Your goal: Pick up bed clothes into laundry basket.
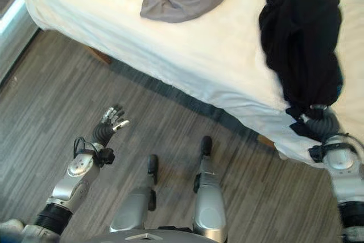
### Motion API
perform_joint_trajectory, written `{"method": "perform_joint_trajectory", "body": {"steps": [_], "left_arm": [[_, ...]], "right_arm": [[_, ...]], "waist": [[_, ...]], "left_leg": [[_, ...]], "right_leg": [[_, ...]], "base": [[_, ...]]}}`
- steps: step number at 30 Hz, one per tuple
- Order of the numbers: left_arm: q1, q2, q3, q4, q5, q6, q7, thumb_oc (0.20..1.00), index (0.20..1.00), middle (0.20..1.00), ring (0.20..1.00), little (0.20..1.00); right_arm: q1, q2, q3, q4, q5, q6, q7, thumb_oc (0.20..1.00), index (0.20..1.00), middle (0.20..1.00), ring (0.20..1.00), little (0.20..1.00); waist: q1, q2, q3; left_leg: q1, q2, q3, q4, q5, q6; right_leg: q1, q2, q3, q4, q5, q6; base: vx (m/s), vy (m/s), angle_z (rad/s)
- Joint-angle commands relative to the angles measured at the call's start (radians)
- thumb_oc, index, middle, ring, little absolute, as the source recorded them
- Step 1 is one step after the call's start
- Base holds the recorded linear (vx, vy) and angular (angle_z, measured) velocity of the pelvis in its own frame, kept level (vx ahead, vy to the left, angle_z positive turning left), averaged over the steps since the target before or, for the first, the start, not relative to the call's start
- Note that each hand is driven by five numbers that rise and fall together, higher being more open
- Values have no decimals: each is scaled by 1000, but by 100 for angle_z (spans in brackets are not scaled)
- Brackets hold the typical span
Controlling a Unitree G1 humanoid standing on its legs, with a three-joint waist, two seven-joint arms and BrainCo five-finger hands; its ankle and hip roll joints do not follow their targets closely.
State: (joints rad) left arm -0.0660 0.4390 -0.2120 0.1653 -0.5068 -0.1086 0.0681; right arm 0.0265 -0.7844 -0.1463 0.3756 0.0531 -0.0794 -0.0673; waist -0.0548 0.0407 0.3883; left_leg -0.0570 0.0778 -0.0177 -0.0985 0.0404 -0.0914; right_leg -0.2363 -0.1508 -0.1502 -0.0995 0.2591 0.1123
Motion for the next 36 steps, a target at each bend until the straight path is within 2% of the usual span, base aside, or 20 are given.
{"method": "perform_joint_trajectory", "body": {"steps": [1, 2, 3, 6, 8, 9, 10, 13, 14, 15, 20, 21, 23, 25, 26, 29, 30, 31, 33, 36], "left_arm": [[-31, -5, 56, 5, -16, -40, -13, 1000, 1000, 1000, 1000, 1000], [-50, -14, 68, 26, -28, -37, -2, 1000, 1000, 1000, 1000, 1000], [-98, -9, 91, 49, -42, -27, 18, 1000, 1000, 1000, 1000, 1000], [-152, 13, 111, 76, -53, -26, 48, 1000, 1000, 1000, 1000, 1000], [-223, 52, 128, 101, -69, -24, 65, 1000, 1000, 1000, 1000, 1000], [-286, 105, 122, 114, -69, -25, 78, 1000, 1000, 1000, 1000, 1000], [-290, 106, 120, 117, -69, -26, 78, 1000, 1000, 1000, 1000, 1000], [-442, 230, 89, 227, -34, -29, 100, 1000, 1000, 1000, 1000, 1000], [-445, 231, 88, 230, -35, -30, 99, 1000, 1000, 1000, 1000, 1000], [-485, 270, 92, 277, -70, -33, 105, 1000, 1000, 1000, 1000, 1000], [-644, 371, 40, 416, -70, -22, 111, 1000, 1000, 1000, 1000, 1000], [-729, 423, -10, 472, -53, -18, 103, 1000, 1000, 1000, 1000, 1000], [-790, 430, -44, 510, -63, -14, 104, 1000, 1000, 1000, 1000, 1000], [-882, 442, -99, 587, -34, -4, 94, 1000, 1000, 1000, 1000, 1000], [-967, 449, -139, 647, -13, 9, 88, 1000, 1000, 1000, 1000, 1000], [-1053, 456, -180, 706, 19, 21, 77, 1000, 1000, 1000, 1000, 1000], [-1095, 489, -207, 755, 49, 15, 82, 1000, 1000, 1000, 1000, 1000], [-1109, 467, -219, 735, 51, 19, 83, 1000, 1000, 1000, 1000, 1000], [-1188, 436, -269, 791, 109, 30, 71, 1000, 1000, 1000, 1000, 1000], [-1316, 473, -347, 932, 182, 39, 73, 1000, 1000, 1000, 1000, 1000]], "right_arm": [[43, -29, 24, -47, -1, -10, 13, 200, 200, 200, 200, 200], [45, -18, 21, -51, 2, -9, 9, 200, 200, 200, 200, 200], [47, -7, 9, -60, 4, 2, 2, 200, 200, 200, 200, 200], [38, -14, -3, -69, 10, 15, -2, 200, 200, 200, 200, 200], [51, -25, -34, -82, 27, 26, 3, 200, 200, 200, 200, 200], [52, -38, -45, -68, 37, 25, -8, 200, 200, 200, 200, 200], [51, -37, -46, -67, 37, 25, -8, 200, 200, 200, 200, 200], [33, -48, -48, -72, 51, 22, -20, 200, 200, 200, 200, 200], [32, -47, -48, -72, 51, 23, -20, 200, 200, 200, 200, 200], [9, -39, -18, -71, 45, 27, -17, 200, 200, 200, 200, 200], [-55, 29, 69, -81, 36, 45, -9, 200, 200, 200, 200, 200], [-83, 75, 121, -73, 36, 45, 1, 200, 200, 200, 200, 200], [-102, 88, 145, -73, 31, 47, 4, 200, 200, 200, 200, 200], [-132, 110, 197, -85, 23, 50, 13, 200, 200, 200, 200, 200], [-150, 120, 237, -86, 20, 53, 26, 200, 200, 200, 200, 200], [-168, 123, 267, -77, 17, 55, 39, 200, 200, 200, 200, 200], [-179, 111, 268, -90, 16, 46, 37, 200, 200, 200, 200, 200], [-150, 116, 264, -62, 11, 43, 38, 200, 200, 200, 200, 200], [-138, 108, 280, -74, 17, 42, 51, 200, 200, 200, 200, 200], [-148, 91, 286, -74, 26, 25, 54, 200, 200, 200, 200, 200]], "waist": [[-12, -30, -52], [-13, -40, -52], [-3, -70, -57], [1, -79, -77], [-3, -75, -101], [2, -59, -119], [5, -61, -117], [6, -22, -140], [7, -24, -138], [4, -12, -157], [-3, -35, -185], [7, -44, -194], [10, -49, -184], [6, -48, -157], [-11, -57, -140], [-33, -74, -129], [-41, -89, -120], [-46, -94, -122], [-50, -114, -125], [-73, -132, -129]], "left_leg": [[8, 56, -12, 181, 84, -66], [-4, 57, -2, 286, 115, -80], [-68, 43, -30, 462, 189, -80], [-125, 20, -75, 506, 186, -63], [-175, 36, -70, 422, 171, -57], [-187, 58, -67, 286, 179, -60], [-179, 57, -64, 276, 182, -60], [-180, 47, -89, 32, 240, -78], [-178, 47, -87, 33, 239, -77], [-162, 39, -81, 48, 223, -73], [-151, 26, -3, 119, 124, -30], [-124, 19, 65, 116, 87, 5], [-109, 14, 87, 109, 80, 13], [-67, 10, 133, 86, 62, 26], [-26, 10, 170, 58, 48, 25], [8, 8, 197, 30, 38, 24], [20, 6, 195, 26, 27, 28], [6, -4, 178, 32, 34, 29], [-1, -13, 165, 15, 28, 36], [-36, -2, 159, 11, 29, 28]], "right_leg": [[89, 10, 11, 210, -264, -15], [125, 16, 8, 207, -273, -29], [173, 20, 23, 189, -280, -55], [203, 26, 56, 165, -288, -62], [249, 29, 77, 140, -296, -56], [279, 38, 88, 121, -306, -46], [281, 36, 90, 120, -307, -46], [340, 47, 138, 94, -327, -16], [341, 46, 140, 93, -327, -16], [370, 39, 173, 75, -330, 5], [362, -34, 215, 60, -305, 61], [315, -72, 210, 137, -273, 91], [279, -84, 210, 196, -249, 98], [204, -125, 146, 306, -178, 107], [151, -133, 64, 305, -127, 110], [98, -84, 21, 229, -129, 115], [89, -44, 30, 191, -142, 108], [114, -46, 84, 173, -134, 120], [110, -21, 144, 137, -146, 103], [107, -7, 122, 65, -129, 94]], "base": [[97, -204, -39], [100, -275, -33], [68, -201, -15], [150, -76, -46], [262, 62, -79], [189, 76, 14], [306, 140, 35], [295, 155, -7], [389, 286, -34], [194, 169, -55], [216, 298, -97], [216, 399, -130], [104, 252, -113], [51, 288, -63], [56, 252, -51], [88, 118, -65], [147, 51, -49], [132, 58, -32], [89, 19, 32], [36, -32, 11]]}}
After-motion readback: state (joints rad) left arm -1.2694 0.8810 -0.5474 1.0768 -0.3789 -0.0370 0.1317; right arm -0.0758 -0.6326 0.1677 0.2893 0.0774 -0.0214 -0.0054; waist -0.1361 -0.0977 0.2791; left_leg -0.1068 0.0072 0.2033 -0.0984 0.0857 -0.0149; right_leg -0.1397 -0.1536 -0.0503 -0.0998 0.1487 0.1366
